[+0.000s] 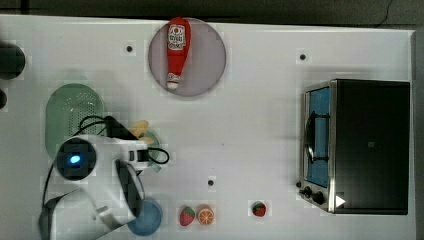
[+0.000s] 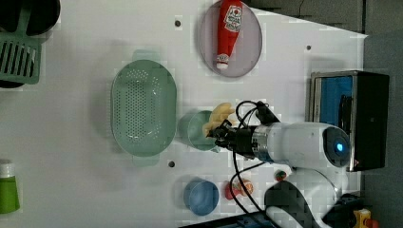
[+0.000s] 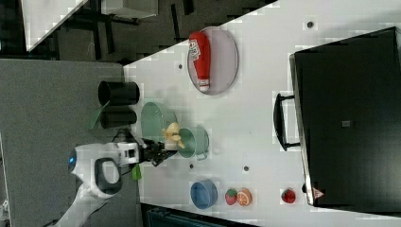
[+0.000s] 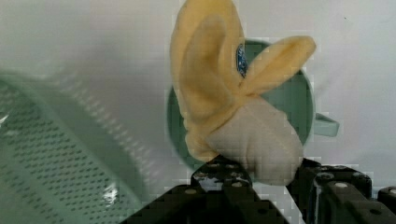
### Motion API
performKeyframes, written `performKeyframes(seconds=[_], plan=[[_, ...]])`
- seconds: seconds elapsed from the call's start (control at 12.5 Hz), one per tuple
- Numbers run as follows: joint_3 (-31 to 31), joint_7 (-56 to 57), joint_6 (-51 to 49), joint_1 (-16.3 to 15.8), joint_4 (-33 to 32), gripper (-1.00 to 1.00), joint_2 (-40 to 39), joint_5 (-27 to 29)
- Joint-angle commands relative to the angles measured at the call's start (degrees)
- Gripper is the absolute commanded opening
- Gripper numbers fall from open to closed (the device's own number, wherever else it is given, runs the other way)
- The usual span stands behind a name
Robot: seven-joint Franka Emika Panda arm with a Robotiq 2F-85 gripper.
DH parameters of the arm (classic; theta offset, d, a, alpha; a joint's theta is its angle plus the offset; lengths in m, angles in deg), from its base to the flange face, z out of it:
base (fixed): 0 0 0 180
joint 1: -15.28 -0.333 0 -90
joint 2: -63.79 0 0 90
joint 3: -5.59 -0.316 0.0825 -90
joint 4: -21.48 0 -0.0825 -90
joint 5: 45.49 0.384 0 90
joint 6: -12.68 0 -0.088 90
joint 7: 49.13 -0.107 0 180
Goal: Pick Banana and place it in mug.
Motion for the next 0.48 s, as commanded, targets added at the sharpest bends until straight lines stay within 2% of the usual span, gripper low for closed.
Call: performKeyframes(seconds=[0.08, 0.4, 0.48], plan=[[-0.02, -2.49, -0.66, 0.67, 0.64, 0.07, 0.17, -0.02], [0.18, -2.49, 0.39, 0.68, 0.64, 0.97, 0.31, -0.03], [0.34, -2.50, 0.37, 0.69, 0.65, 1.00, 0.41, -0.02]])
